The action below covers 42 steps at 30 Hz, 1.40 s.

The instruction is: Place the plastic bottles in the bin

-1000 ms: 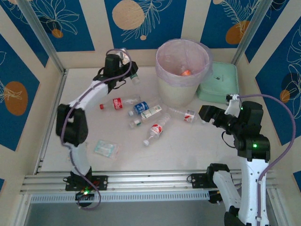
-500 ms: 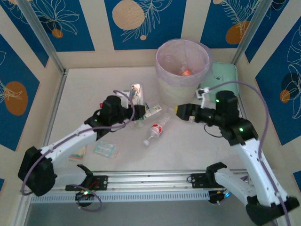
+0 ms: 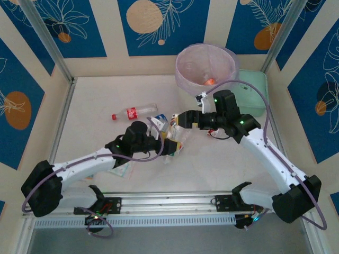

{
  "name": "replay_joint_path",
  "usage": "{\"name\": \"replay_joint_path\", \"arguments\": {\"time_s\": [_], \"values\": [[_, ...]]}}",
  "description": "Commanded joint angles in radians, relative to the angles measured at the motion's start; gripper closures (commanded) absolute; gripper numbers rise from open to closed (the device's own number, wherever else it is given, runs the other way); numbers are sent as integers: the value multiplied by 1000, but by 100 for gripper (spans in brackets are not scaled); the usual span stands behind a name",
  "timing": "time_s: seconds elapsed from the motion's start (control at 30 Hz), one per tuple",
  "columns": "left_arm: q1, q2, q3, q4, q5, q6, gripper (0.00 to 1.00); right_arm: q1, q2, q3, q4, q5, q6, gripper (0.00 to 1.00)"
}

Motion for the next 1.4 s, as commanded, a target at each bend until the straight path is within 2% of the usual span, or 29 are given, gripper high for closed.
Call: {"name": "replay_joint_path", "arguments": {"time_s": [0.0,0.2,0.3,0.4,0.5,0.57,0.7,0.87,0.93,1.0,1.17,1.3,1.37], "values": [[-6,11,40,103,88,14,84,-6,5,-14,42,-7,5,8],[-9,15,16,180,81,-29,83,-19,14,-58,57,-48,32,3],[-10,13,-3,224,60,-47,83,-16,29,-82,90,-89,53,4],[-12,13,-4,244,44,-50,83,-11,22,-101,112,-98,68,11],[-12,21,7,233,25,-61,79,-11,-2,-118,137,-97,92,26],[-14,26,1,252,12,-66,70,-11,-13,-124,142,-100,95,38],[-13,31,-6,263,-4,-65,48,-21,-15,-70,73,-69,48,50],[-13,-11,-7,147,-117,-55,25,-55,-14,143,-117,48,-102,63],[-14,-44,-24,109,-164,-58,21,-82,-3,254,-189,124,-179,64],[-13,-80,-47,62,-217,-63,19,-114,12,361,-234,218,-251,66],[-10,-143,-46,-160,-346,-66,18,-160,110,665,-307,490,-412,79],[-10,-186,-62,-207,-364,-80,18,-211,220,821,-262,562,-478,86],[-9,-217,-83,-210,-365,-101,18,-238,320,951,-310,582,-518,89]]}}
